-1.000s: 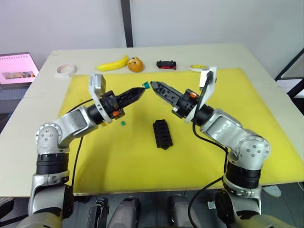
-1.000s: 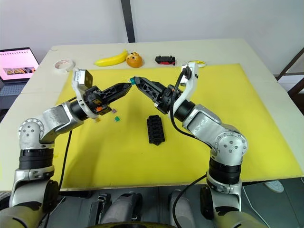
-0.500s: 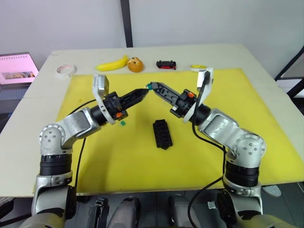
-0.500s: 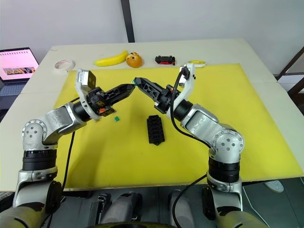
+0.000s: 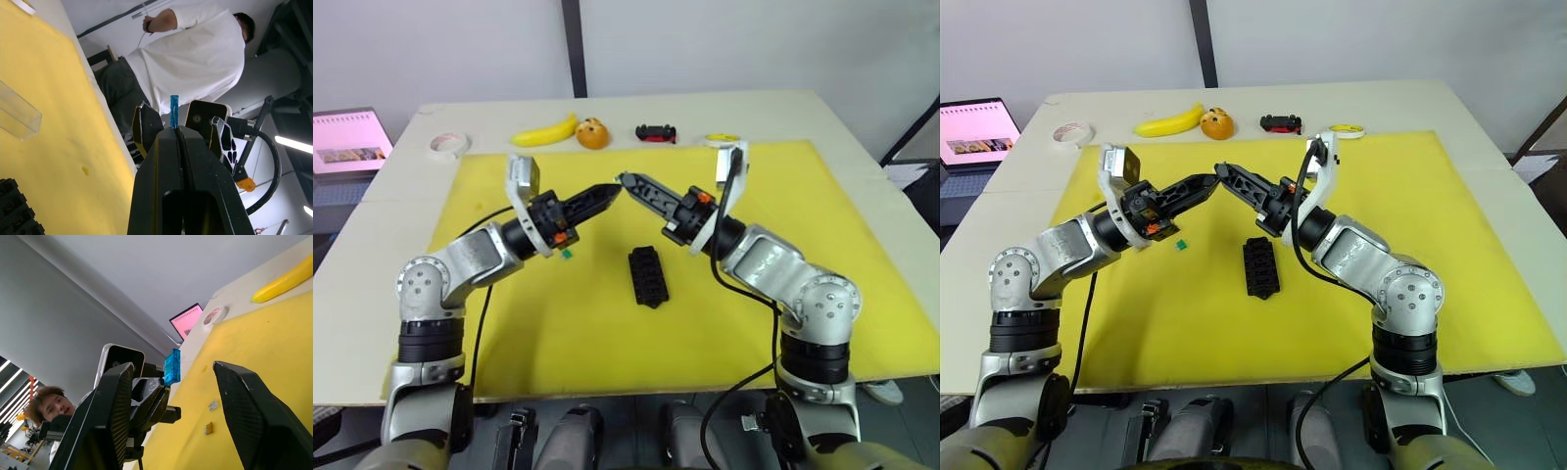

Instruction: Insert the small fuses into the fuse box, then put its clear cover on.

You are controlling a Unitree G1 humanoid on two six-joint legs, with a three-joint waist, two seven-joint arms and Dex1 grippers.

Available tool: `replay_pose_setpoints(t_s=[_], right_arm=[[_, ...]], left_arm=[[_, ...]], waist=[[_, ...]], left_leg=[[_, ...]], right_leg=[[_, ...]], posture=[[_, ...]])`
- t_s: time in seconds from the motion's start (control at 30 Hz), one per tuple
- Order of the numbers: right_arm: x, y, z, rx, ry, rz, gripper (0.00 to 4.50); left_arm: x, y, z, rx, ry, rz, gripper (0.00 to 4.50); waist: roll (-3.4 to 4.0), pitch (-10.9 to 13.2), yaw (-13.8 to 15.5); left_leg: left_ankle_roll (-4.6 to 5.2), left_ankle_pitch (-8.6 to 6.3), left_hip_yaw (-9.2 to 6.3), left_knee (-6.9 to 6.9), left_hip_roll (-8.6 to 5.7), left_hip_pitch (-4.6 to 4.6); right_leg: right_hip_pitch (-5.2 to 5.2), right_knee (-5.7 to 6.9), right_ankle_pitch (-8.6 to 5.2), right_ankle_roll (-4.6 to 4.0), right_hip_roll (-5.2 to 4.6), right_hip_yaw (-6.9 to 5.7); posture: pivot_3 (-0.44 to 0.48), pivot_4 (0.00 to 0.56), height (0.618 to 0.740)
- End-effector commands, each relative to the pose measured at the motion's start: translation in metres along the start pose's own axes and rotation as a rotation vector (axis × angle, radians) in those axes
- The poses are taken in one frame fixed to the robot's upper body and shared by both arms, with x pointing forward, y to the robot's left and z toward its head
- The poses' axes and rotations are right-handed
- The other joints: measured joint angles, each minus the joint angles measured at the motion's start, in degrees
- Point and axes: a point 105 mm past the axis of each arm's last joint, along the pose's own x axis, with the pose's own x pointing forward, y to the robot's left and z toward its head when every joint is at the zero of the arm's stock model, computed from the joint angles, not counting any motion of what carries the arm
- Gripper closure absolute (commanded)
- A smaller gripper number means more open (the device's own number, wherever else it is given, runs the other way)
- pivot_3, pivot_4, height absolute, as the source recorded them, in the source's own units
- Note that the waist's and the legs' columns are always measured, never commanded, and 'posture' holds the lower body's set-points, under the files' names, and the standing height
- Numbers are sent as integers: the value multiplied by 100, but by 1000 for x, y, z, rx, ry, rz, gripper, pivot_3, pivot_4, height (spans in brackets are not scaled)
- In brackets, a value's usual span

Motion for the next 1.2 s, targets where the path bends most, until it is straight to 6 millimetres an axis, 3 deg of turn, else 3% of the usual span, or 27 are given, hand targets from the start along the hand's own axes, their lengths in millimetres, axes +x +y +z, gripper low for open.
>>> replay_pose_setpoints(t_s=[0.03,0.3,0.4,0.47,0.5,0.77,0.9,1.1,1.2], right_arm=[[1,10,4,-8,-12,40,2537],[1,10,4,-4,-13,41,2537],[1,12,5,-3,-19,49,3316],[1,12,5,-1,-20,52,4311],[1,12,5,0,-21,53,4448],[0,16,4,12,-12,74,4448],[-2,18,6,38,-16,85,4500],[-16,23,8,12,41,113,4500],[-27,21,8,-78,113,104,4500]], left_arm=[[2,-13,1,28,1,-43,4500],[3,-13,0,29,4,-47,4500],[3,-14,-1,29,6,-47,4500],[2,-14,-1,30,7,-47,4500],[2,-14,-1,30,7,-47,4500],[2,-8,0,21,7,-13,4500],[-4,-9,3,32,2,-19,3146],[-32,-10,10,271,159,55,57],[-38,-15,7,485,300,56,57]], waist=[[0,0,1],[0,0,2],[0,0,0],[0,0,1],[0,0,1],[0,0,2],[0,0,-3],[4,2,-21],[7,5,-4]], left_leg=[[0,0,0,0,0,0],[0,0,0,0,0,0],[0,0,0,0,0,0],[0,0,0,0,0,0],[0,0,0,0,0,0],[0,0,0,1,0,0],[0,0,0,1,0,0],[1,-1,4,-2,3,0],[34,-18,7,-1,1,0]], right_leg=[[0,0,0,0,0,0],[0,0,0,0,0,0],[0,0,0,0,0,0],[0,0,0,0,0,0],[0,0,0,0,0,0],[0,0,0,0,0,0],[0,1,0,0,0,0],[-3,2,0,-1,7,1],[1,-1,-1,-1,9,0]], posture=[[0,150,740],[0,150,740],[0,150,740],[0,150,740],[0,150,740],[0,150,740],[0,150,740],[0,150,740],[0,150,740]])
